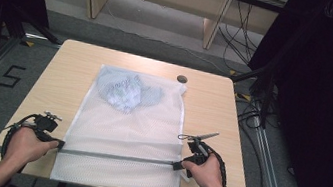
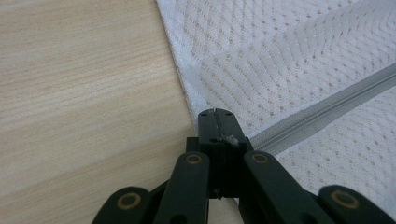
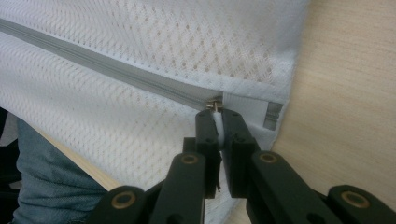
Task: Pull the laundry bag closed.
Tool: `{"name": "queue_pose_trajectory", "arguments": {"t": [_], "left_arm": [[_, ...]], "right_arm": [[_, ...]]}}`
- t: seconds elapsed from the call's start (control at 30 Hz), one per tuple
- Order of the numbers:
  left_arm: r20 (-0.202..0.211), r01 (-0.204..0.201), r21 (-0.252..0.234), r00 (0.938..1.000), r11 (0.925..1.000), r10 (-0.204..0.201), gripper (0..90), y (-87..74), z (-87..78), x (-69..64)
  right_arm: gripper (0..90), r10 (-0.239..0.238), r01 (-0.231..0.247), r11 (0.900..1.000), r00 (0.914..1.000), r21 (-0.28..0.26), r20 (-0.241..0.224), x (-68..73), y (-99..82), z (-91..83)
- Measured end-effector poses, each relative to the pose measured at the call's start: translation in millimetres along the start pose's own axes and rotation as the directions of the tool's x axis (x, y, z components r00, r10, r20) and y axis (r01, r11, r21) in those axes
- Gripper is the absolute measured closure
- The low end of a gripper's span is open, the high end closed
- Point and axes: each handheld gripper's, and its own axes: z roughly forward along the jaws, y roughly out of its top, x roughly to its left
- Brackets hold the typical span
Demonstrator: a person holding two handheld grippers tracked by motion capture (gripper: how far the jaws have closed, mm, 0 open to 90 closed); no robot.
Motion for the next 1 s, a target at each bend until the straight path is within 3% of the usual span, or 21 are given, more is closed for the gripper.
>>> {"name": "queue_pose_trajectory", "arguments": {"t": [0.03,0.07,0.13,0.3,0.33,0.4,0.43,0.47,0.5,0.53,0.6,0.63,0.7,0.73,0.77,0.83,0.87,0.9,0.93,0.97,1.0], "left_arm": [[0.001,-0.001,-0.001,1.0,1.0,0.001,90.0,-0.1,0.0,0.3],[0.001,-0.033,-0.002,0.9995,0.9994,0.033,90.0,0.6,-0.1,2.6],[0.008,-0.009,-0.017,0.9999,0.9998,0.009,90.0,0.0,1.0,1.5],[0.003,-0.04,-0.001,0.9992,0.9992,0.04,90.0,0.7,-0.1,2.9],[0.004,-0.04,-0.006,0.9992,0.9992,0.04,90.0,0.3,0.0,3.2],[0.004,-0.035,-0.007,0.9994,0.9994,0.035,90.0,-0.2,-0.2,3.0],[0.007,-0.043,-0.008,0.999,0.999,0.043,89.9,-0.2,-0.2,3.4],[0.006,-0.047,-0.012,0.9989,0.9988,0.047,89.7,-0.5,-0.2,3.3],[0.01,-0.046,-0.037,0.9989,0.9983,0.046,89.1,-1.5,1.5,3.1],[0.014,-0.039,-0.025,0.9991,0.9989,0.039,88.0,-1.4,0.3,2.5],[0.018,-0.046,-0.023,0.9988,0.9987,0.046,85.3,-1.5,0.1,2.6],[0.016,-0.009,-0.034,0.9998,0.9994,0.009,84.7,-2.8,0.5,-0.6],[0.0,-0.017,-0.045,0.9999,0.9988,0.017,82.5,-2.5,0.2,-1.9],[-0.011,-0.021,-0.055,0.9997,0.9983,0.02,80.5,-2.2,-0.5,-2.7],[-0.029,-0.031,-0.05,0.9991,0.9983,0.029,78.8,-1.1,-2.9,-3.5],[-0.045,-0.048,-0.085,0.998,0.9952,0.045,77.1,1.6,-5.9,-3.1],[-0.042,-0.079,-0.094,0.9963,0.9924,0.075,76.1,2.9,-8.7,-1.3],[-0.049,-0.079,-0.114,0.9961,0.9903,0.074,75.0,3.4,-10.2,-1.7],[-0.054,-0.079,-0.128,0.9959,0.9887,0.073,74.3,3.6,-11.3,-2.1],[-0.055,-0.071,-0.146,0.9965,0.9868,0.063,73.4,3.9,-11.2,-2.9],[-0.066,-0.067,-0.157,0.9961,0.9854,0.058,72.5,4.0,-10.6,-3.2]], "right_arm": [[87.0,0.006,-0.006,1.0,1.0,-0.003,-0.002,-0.2,0.0,0.4],[87.0,0.007,-0.007,1.0,1.0,-0.004,0.0,-0.2,0.0,0.6],[87.0,0.006,-0.006,0.9999,0.9998,-0.008,0.019,-0.3,0.3,1.0],[86.7,-0.023,0.023,0.9997,0.9997,-0.009,-0.006,-3.7,0.0,5.2],[86.6,0.014,-0.014,0.9999,0.9999,-0.003,-0.005,-1.6,-0.4,3.7],[84.5,-0.004,0.003,0.9998,0.9998,-0.022,-0.018,-4.0,-1.3,0.3],[81.9,0.02,-0.02,0.9994,0.9996,-0.029,-0.02,-2.7,-1.8,-2.8],[78.7,0.028,-0.029,0.9971,0.9995,-0.071,-0.015,-3.0,-2.5,-4.7],[75.0,0.061,-0.066,0.9927,0.9968,-0.101,-0.052,-1.1,-2.3,-7.5],[72.9,0.028,-0.033,0.9921,0.9987,-0.121,-0.043,-4.8,-4.2,-10.0],[69.7,0.035,-0.041,0.9883,0.9984,-0.147,-0.045,-8.1,-5.7,-14.3],[68.3,0.061,-0.07,0.9829,0.9964,-0.17,-0.058,-8.3,-5.6,-15.7],[66.3,0.04,-0.045,0.9802,0.9988,-0.193,-0.029,-15.5,-7.0,-19.3],[65.0,0.03,-0.039,0.9712,0.9988,-0.235,-0.039,-18.1,-6.5,-19.8],[63.4,0.082,-0.086,0.9702,0.9963,-0.226,-0.026,-18.7,-7.3,-22.7],[60.8,0.109,-0.116,0.9652,0.9932,-0.235,-0.04,-22.7,-8.3,-25.4],[60.4,0.215,-0.227,0.9452,0.9737,-0.234,-0.076,-17.0,-8.8,-25.7],[60.1,0.189,-0.197,0.9543,0.9802,-0.224,-0.06,-21.2,-9.8,-27.4],[59.6,0.126,-0.132,0.962,0.9913,-0.239,-0.039,-27.5,-10.1,-26.9],[59.2,0.098,-0.101,0.9563,0.9948,-0.274,-0.026,-31.1,-9.6,-24.9],[58.8,0.161,-0.165,0.9555,0.9862,-0.244,-0.038,-27.7,-9.6,-27.0]]}}
